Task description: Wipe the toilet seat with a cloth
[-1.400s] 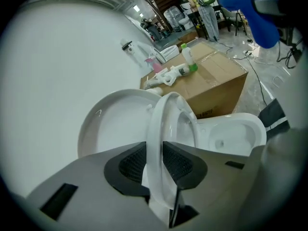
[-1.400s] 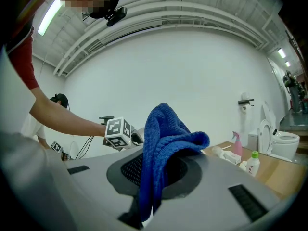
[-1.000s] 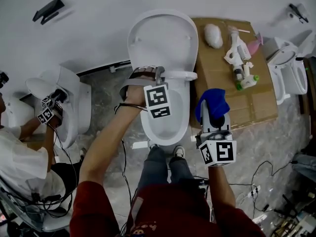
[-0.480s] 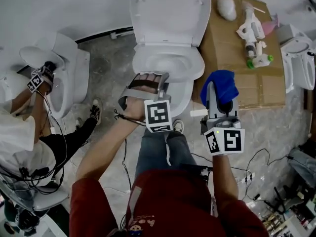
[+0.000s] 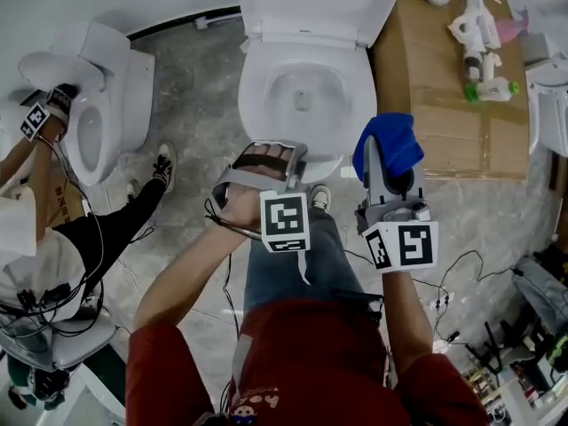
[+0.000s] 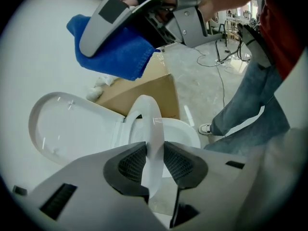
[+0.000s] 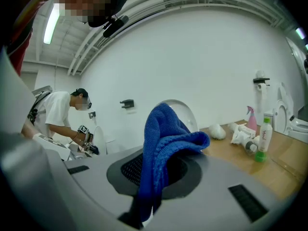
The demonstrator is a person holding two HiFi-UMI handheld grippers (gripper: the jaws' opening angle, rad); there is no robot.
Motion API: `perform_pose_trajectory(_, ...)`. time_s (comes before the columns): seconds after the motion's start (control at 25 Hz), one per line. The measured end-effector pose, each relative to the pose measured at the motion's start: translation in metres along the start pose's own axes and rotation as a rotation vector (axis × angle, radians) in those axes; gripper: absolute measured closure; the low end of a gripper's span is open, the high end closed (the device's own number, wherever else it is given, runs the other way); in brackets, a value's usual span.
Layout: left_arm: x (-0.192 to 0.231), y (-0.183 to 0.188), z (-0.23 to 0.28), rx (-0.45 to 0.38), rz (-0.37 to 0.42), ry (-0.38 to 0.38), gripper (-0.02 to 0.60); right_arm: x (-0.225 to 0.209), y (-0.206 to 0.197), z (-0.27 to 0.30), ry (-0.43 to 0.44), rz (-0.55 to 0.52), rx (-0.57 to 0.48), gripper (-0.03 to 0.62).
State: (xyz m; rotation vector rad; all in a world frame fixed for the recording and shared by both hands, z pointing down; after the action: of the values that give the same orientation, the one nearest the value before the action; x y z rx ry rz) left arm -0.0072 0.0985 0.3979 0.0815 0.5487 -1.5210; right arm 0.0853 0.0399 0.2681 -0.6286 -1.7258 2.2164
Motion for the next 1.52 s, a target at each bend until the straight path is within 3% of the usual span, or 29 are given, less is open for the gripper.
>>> perform_pose_trajectory(0.2, -0.043, -0.011, 0.028, 0.004, -0.007, -0.109, 0.445, 0.003, -0.045, 0.01, 0.011, 0.011, 0.057, 0.536)
perform_pose_trajectory(0.44, -0.092, -0.024, 0.067, 0.001, -0.094, -0.295, 0.442, -0.003, -0.094, 0.019, -0.001, 0.027, 0.097, 0.536)
perform_pose_trajectory(0.92, -0.175, -0.056, 0.169, 0.059, -0.146, -0.488, 0.471, -0.017, -0.189, 0.031, 0.027, 0.026, 0.195, 0.536)
perform_pose_trajectory(1.28, -0.208, -0.079, 0.235, 0.093, -0.21, -0.533, 0.486, -0.027, -0.236, 0.043, 0.065, 0.01, 0.245, 0.536)
perform_pose_trajectory(1.52, -0.204, -0.081, 0.243, 0.079, -0.294, -0.572, 0.518, -0.037, -0.253, 0.044, 0.055, 0.016, 0.256, 0.536)
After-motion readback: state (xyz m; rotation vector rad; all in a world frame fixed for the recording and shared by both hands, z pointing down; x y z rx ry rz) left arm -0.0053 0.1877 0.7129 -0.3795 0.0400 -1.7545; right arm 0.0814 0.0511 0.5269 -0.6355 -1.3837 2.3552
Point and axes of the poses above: the fingertips, and each gripper's own axes: z forward along the fingers, x to its left, y out of its top, the point moved 1 cm from there along -z, backward along the fingers, and after that the axes turned 3 degrees about -x, right-handed, at the moved point
